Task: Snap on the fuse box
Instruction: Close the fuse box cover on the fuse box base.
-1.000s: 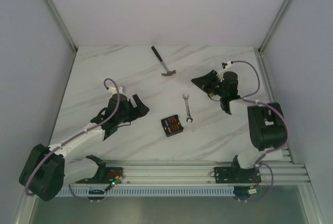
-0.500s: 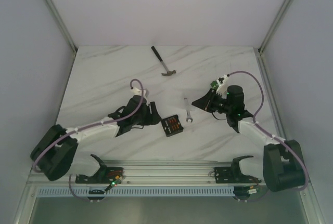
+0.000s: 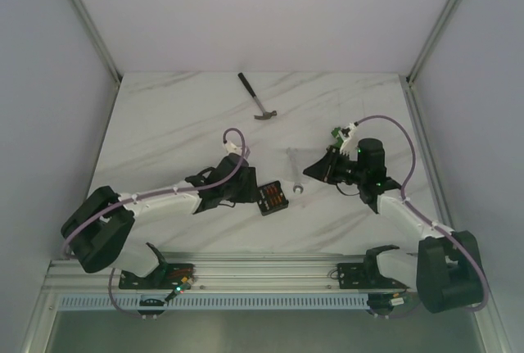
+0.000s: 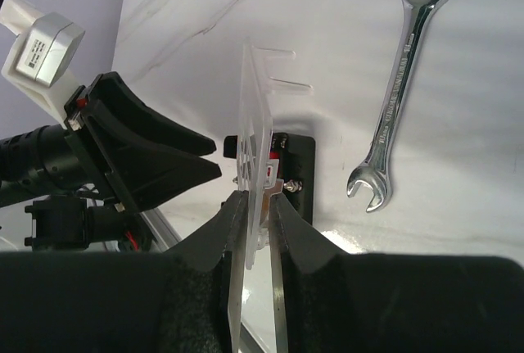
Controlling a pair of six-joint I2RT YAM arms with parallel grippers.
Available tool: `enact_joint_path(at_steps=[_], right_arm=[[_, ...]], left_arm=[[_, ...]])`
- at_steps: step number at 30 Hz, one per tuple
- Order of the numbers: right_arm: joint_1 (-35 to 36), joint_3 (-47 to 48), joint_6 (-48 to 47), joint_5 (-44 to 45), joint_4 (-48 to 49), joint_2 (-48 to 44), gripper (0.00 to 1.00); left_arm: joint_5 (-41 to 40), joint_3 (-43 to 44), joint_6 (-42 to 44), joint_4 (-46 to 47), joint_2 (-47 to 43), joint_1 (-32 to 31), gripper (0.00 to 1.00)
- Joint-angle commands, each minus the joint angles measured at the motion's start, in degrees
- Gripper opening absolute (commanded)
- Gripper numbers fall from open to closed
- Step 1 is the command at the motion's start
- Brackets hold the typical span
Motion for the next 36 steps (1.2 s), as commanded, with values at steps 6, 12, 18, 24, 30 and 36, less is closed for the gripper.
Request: enact_joint_path(at_steps=[6, 12, 18, 24, 30, 36], right_arm=[[0.5, 0.1, -2.4, -2.8, 0.3, 0.9, 0.11], [0.8, 0.4, -3.6, -3.0, -0.2, 1.5, 0.11], [2.9, 1.6, -5.1, -3.6, -0.3, 3.2, 0.10], [7.0, 5.2, -8.1, -4.8, -2.9, 7.0, 0.10], [9.2, 6.7, -8.7, -3.9, -2.9, 9.2, 0.09], [9.3, 7.2, -10.4, -3.4, -4.9, 8.7, 0.09]], left_arm=[[-5.6, 2.6, -2.1, -3.9, 5.2, -2.0, 0.50], [-11.7, 4.0, -0.7, -8.4, 4.6, 0.9, 0.50], [-13.6, 7.4, 3.3, -8.6, 6.4, 4.6, 0.51], [-14.4, 14.1, 11.5, -6.5, 10.4, 5.8, 0.53], [-5.2, 19.7, 14.8, -3.7, 17.2, 6.4, 0.52], [1.2, 21.1, 13.4, -1.9, 19.7, 6.4, 0.52]])
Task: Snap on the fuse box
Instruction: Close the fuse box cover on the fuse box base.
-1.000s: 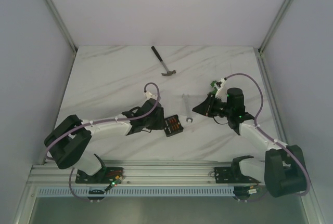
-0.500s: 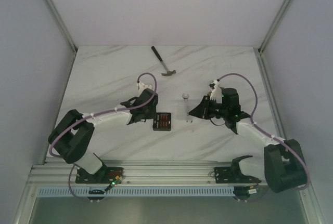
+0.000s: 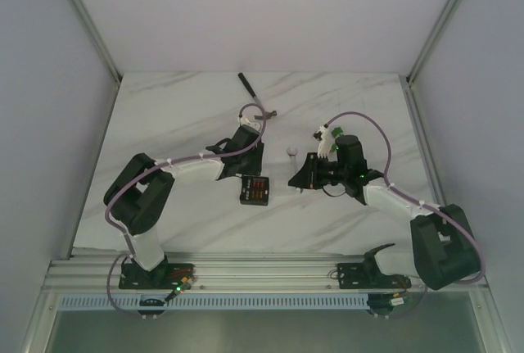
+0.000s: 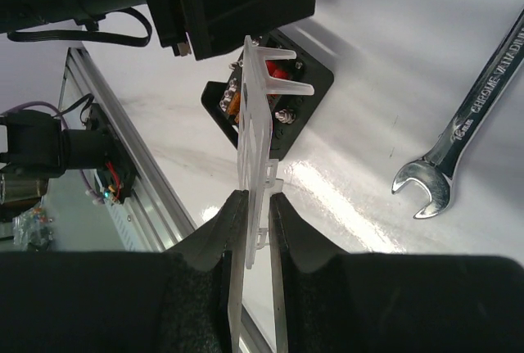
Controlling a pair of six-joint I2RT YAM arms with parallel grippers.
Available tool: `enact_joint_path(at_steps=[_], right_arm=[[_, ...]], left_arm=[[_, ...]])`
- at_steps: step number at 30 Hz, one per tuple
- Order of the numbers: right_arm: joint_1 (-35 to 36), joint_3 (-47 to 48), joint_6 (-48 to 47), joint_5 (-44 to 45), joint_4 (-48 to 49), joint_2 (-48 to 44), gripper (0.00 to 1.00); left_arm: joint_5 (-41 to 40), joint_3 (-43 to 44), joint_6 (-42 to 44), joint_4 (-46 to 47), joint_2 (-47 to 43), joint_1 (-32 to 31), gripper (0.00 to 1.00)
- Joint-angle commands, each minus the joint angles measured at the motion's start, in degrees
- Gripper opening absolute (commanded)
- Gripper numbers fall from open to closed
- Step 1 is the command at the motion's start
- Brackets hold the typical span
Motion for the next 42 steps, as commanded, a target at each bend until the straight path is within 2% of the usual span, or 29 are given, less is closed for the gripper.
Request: enact_joint_path(at_steps=[1, 6, 11, 17, 31, 35, 42], right_arm=[[0.3, 2.4, -2.4, -0.7, -1.6, -0.4, 0.09], [0.3, 2.7, -3.4, 0.0, -2.8, -0.7, 0.09], [0.4, 2.8, -4.0, 0.5, -3.2, -0.8, 0.08], [0.3, 2.9, -4.5, 0.8, -4.1, -1.1, 0.08], [0.5, 2.7, -4.7, -1.3, -4.4, -1.9, 0.07], [1.1, 3.8, -5.3, -4.0, -4.7, 0.6, 0.07], [3.1, 8.5, -7.7, -5.7, -7.2, 4.4, 0.07]], left_arm=[[5.3, 0.9, -0.4, 1.5, -0.3, 0.1, 0.53], [-1.9, -5.6, -8.9, -0.1, -11.0, 0.9, 0.74], [1.7, -10.7, -13.5, 0.3, -14.9, 1.1, 0.85], [7.2, -11.1, -14.8, 3.8, -10.4, 1.5, 0.86], [21.9, -1.0, -12.6, 8.6, 1.7, 1.6, 0.85], [18.2, -2.4, -11.3, 8.6, -1.9, 2.9, 0.85], [9.0, -11.6, -12.1, 7.2, -15.9, 8.1, 0.88]])
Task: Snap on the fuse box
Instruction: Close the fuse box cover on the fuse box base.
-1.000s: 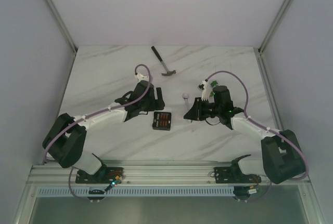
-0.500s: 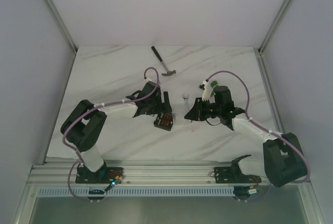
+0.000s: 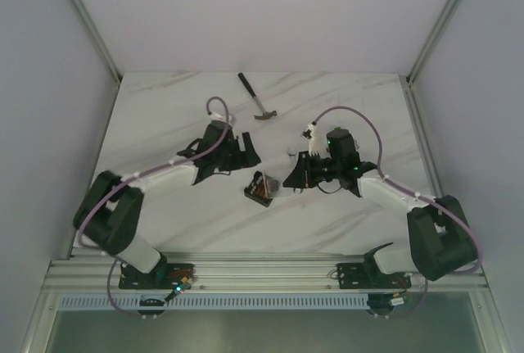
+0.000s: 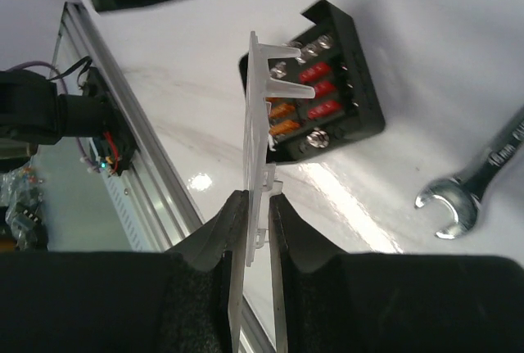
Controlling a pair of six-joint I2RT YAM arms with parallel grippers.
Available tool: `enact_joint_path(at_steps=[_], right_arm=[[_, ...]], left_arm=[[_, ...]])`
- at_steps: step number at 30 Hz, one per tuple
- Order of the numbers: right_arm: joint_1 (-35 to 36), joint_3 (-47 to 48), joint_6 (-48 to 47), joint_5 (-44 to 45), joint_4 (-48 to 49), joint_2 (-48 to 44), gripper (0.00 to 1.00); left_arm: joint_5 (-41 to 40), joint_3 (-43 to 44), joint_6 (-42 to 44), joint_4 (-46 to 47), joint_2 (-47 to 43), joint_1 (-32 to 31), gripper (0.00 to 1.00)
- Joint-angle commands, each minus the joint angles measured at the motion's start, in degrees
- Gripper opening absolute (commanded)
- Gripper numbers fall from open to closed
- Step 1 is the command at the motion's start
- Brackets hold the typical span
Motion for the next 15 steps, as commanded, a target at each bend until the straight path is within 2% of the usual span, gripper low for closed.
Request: enact_joint_path(at_steps=[1, 9, 15], right_arm=[[1.4, 4.3, -2.6, -4.5, -1.8, 2.1, 0.07], [4.5, 9.9, -5.4, -7.6, -4.7, 9.2, 0.10], [5.1, 12.8, -6.0, -8.8, -5.3, 15.3, 0.14]], left_arm=[[-6.6, -5.0, 0.0, 0.1, -9.1, 2.3, 0.89], [-7.0, -12.6, -1.3, -1.9, -20.4, 2.4, 0.88], [-3.2, -15.9, -2.2, -1.8, -23.1, 2.3, 0.88]])
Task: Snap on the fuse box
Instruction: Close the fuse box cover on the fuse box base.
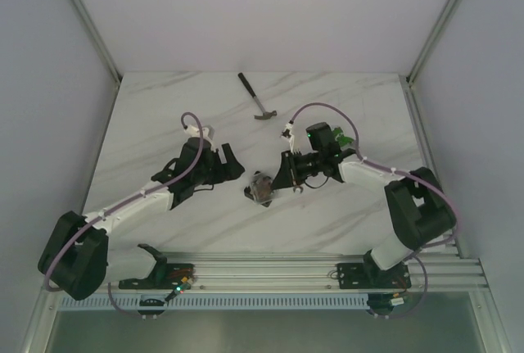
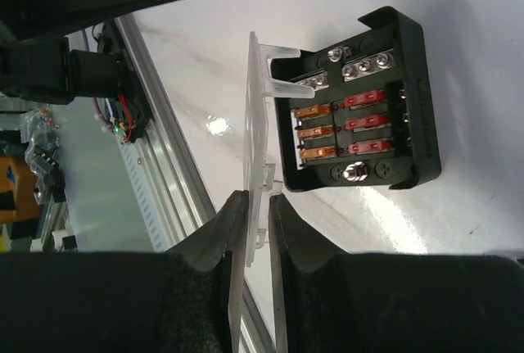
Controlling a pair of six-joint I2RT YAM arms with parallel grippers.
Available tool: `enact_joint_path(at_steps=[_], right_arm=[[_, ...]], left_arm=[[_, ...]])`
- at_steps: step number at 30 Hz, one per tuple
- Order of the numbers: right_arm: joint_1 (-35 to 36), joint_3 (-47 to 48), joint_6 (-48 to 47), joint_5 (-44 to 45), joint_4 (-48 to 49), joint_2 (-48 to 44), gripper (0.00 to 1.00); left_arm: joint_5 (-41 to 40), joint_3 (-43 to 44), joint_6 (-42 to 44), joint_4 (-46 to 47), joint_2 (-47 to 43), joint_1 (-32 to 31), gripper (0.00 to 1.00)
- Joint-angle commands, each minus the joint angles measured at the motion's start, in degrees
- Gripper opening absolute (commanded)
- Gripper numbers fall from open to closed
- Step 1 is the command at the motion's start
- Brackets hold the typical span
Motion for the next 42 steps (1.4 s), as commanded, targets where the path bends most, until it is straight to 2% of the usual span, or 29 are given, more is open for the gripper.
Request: enact_joint_path(at_steps=[1, 4, 12, 20, 26, 32, 38, 42], right_arm=[[0.3, 3.7, -1.6, -2.3, -1.6, 4.6, 0.15], [0.2, 5.2, -2.2, 0.2, -3.0, 6.4, 0.24], [0.2, 8.4, -2.9, 9.3, -5.7, 6.8, 0.39], [2.8, 3.8, 2.8, 24.7, -5.2, -3.1, 0.53], [6.2, -6.0, 17.0, 31.3, 2.1, -9.4, 0.55], [8.9, -13.8, 31.0, 34.8, 11.7, -11.8, 0.59], [11.2, -15.5, 35.9, 36.1, 17.4, -10.2, 0.58], [12.1, -15.4, 37.6, 37.4, 18.0, -8.1, 0.53]], left_arm=[[2.9, -1.3, -1.0, -0.7, -0.8, -0.2, 0.88], [3.9, -1.6, -1.0, -0.5, -0.1, -1.0, 0.88], [4.3, -1.6, -2.0, 0.4, 2.2, -3.2, 0.88], [3.4, -1.8, -2.8, 1.2, 3.3, -3.6, 0.87], [3.4, 0.8, -0.1, 1.2, 5.7, -3.6, 0.87], [3.3, 4.6, 3.3, 0.5, 9.9, -4.0, 0.85], [1.9, 8.4, 6.5, -1.7, 15.1, -5.8, 0.83], [1.8, 9.3, 7.0, -2.4, 16.4, -7.2, 0.77]])
